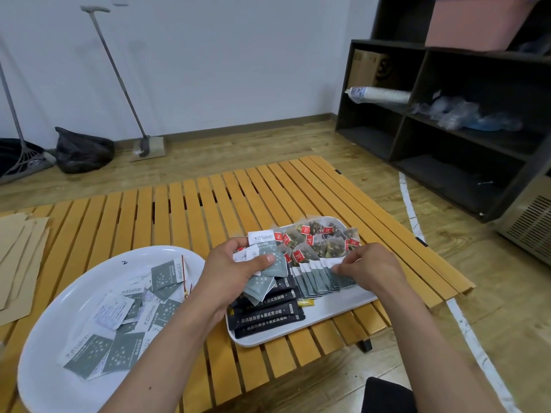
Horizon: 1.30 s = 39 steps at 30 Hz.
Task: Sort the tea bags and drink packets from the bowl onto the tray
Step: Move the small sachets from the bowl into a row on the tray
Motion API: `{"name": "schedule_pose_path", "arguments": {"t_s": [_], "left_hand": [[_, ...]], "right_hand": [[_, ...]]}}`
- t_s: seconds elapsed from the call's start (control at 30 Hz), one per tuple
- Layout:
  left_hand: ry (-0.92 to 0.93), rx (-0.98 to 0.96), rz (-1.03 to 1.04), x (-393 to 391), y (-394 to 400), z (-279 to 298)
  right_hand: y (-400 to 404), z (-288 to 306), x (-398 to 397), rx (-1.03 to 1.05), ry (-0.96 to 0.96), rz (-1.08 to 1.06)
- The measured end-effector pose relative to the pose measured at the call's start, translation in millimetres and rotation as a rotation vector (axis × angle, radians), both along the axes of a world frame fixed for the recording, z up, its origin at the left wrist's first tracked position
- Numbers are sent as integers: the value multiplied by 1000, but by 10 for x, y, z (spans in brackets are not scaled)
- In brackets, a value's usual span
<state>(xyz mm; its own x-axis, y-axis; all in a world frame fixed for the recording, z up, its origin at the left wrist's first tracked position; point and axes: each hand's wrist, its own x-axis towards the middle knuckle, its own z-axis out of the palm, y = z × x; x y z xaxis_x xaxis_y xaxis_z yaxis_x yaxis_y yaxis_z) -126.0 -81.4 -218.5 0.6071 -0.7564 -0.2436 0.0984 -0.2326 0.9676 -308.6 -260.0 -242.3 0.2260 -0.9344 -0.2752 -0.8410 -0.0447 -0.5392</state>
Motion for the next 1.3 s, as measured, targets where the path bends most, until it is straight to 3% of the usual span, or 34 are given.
{"name": "schedule_pose_path", "arguments": {"t_s": [0.37, 0.47, 0.53, 0.63, 0.73, 0.9, 0.97, 1.1, 1.3], "left_hand": [[-19, 1, -4, 0, -18, -31], [-8, -4, -10, -4, -10, -21], [-9, -6, -18, -9, -4, -11], [-13, -23, -29, -23, 1, 10], [-11, -28, -32, -31, 5, 24], [74, -30, -46, 10, 16, 29], [110, -41, -27, 24, 10, 21], [177, -58, 18, 31, -16, 15], [230, -50, 53, 31, -27, 15]], "right_hand": [[34, 20, 14, -65, 29, 15], [169, 175, 30, -194, -247, 55], [349, 319, 116, -40, -508, 170], [567, 391, 263, 288, -648, 305], [594, 374, 319, 315, -659, 323], [376, 399, 110, 408, -782, 135], [242, 386, -29, 387, -750, 33], [16, 233, -212, 185, -393, -69], [-138, 59, -155, 79, -106, -112]]}}
